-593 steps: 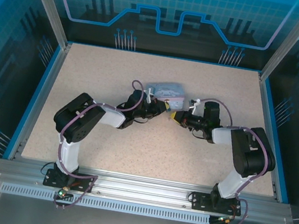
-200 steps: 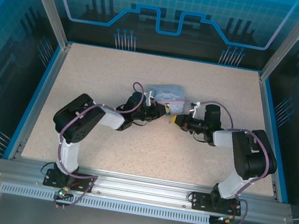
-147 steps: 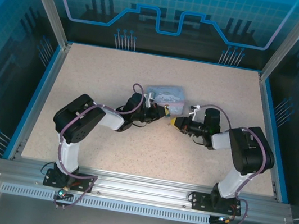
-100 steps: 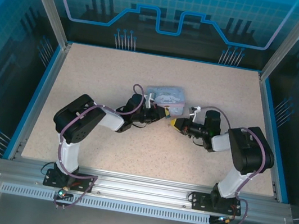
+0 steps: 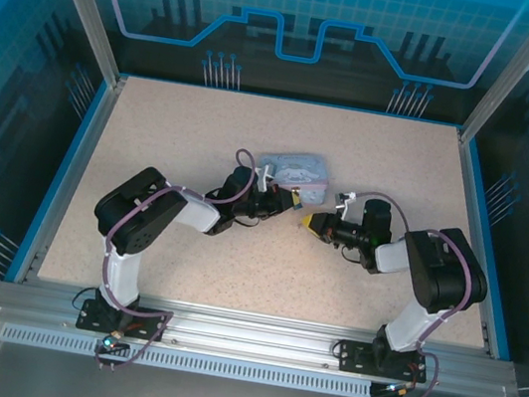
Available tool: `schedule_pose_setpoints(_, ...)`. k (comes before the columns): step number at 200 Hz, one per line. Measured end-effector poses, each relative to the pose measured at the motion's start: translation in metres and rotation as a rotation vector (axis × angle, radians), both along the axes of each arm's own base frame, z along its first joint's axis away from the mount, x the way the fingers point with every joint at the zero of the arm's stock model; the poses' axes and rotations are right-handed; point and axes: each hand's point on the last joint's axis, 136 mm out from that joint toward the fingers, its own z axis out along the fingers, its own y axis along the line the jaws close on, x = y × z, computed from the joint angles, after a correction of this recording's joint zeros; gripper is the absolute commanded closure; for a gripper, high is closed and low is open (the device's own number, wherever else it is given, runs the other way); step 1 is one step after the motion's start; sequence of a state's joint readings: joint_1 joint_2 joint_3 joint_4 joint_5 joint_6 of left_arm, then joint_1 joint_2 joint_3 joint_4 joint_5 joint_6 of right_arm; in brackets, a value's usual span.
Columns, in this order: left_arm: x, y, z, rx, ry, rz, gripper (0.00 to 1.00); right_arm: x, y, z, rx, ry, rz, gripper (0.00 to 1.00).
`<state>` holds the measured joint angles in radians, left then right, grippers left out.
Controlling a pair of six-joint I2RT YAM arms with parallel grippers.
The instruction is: Unlock a padlock with a key
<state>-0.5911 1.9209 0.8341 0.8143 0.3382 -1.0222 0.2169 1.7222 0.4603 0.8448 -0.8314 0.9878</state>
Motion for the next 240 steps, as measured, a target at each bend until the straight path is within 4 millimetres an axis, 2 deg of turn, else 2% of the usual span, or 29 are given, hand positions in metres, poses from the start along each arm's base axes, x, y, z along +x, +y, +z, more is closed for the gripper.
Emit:
schedule_pose_setpoints(80, 0.001, 0.0, 0.003, -0.027, 0.03, 0.017, 1.0, 0.008, -0.001, 0.008, 0.011, -0.053, -0.024, 1.0)
schedule_pose_setpoints(240, 0.003, 0.0, 0.007, -0.053, 0.037, 0.031, 1.0, 0.011, 0.001, 0.002, 0.03, -0.036, -0.032, 1.0)
